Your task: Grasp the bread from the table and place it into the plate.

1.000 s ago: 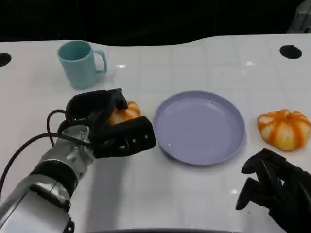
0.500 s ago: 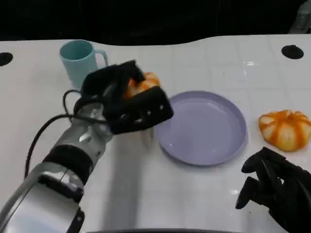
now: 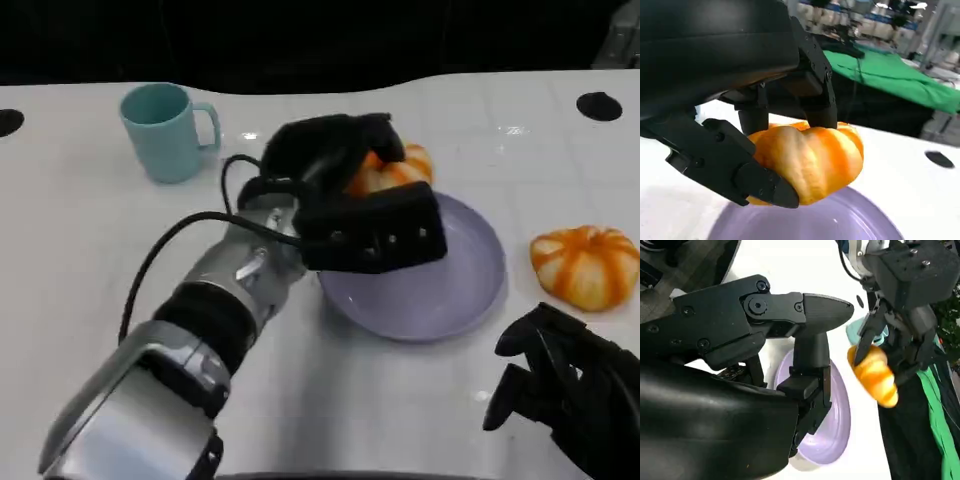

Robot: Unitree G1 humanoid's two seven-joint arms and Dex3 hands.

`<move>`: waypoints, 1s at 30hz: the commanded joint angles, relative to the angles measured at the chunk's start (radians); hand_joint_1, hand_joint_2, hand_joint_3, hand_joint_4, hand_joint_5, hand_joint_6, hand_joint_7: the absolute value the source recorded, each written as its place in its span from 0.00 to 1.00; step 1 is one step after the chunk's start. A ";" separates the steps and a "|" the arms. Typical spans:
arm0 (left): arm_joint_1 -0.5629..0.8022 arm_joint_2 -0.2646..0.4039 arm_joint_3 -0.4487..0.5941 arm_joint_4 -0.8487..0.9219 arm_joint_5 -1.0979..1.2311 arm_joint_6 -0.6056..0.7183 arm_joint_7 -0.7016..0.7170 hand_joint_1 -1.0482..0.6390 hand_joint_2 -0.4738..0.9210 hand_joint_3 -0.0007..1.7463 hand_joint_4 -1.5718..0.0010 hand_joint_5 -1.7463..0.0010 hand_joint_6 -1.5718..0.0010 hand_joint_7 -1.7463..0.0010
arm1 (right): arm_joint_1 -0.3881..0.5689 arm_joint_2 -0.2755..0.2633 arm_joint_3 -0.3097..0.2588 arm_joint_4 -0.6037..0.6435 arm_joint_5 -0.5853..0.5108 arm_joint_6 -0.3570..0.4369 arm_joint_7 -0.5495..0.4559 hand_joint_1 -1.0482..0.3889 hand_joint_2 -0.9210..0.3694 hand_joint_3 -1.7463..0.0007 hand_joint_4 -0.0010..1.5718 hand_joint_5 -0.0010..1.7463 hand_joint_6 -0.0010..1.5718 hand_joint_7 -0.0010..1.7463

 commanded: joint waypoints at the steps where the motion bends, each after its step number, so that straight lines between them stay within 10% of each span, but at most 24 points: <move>1: -0.050 -0.018 -0.012 0.024 0.009 -0.014 -0.015 0.43 0.97 0.11 0.40 0.00 0.39 0.74 | 0.006 -0.006 -0.003 -0.005 0.000 -0.016 0.002 0.42 0.00 0.75 0.41 1.00 0.31 0.93; 4: -0.062 -0.051 -0.025 0.058 0.015 0.000 -0.041 0.44 0.99 0.11 0.44 0.00 0.47 0.59 | 0.011 -0.008 0.002 -0.009 -0.004 -0.022 0.006 0.42 0.00 0.75 0.41 1.00 0.31 0.92; 30: -0.094 -0.135 -0.065 0.203 0.029 0.077 -0.076 0.30 1.00 0.08 0.53 0.00 0.48 0.74 | 0.028 -0.004 0.017 -0.031 0.001 -0.022 -0.001 0.43 0.00 0.75 0.39 1.00 0.30 0.91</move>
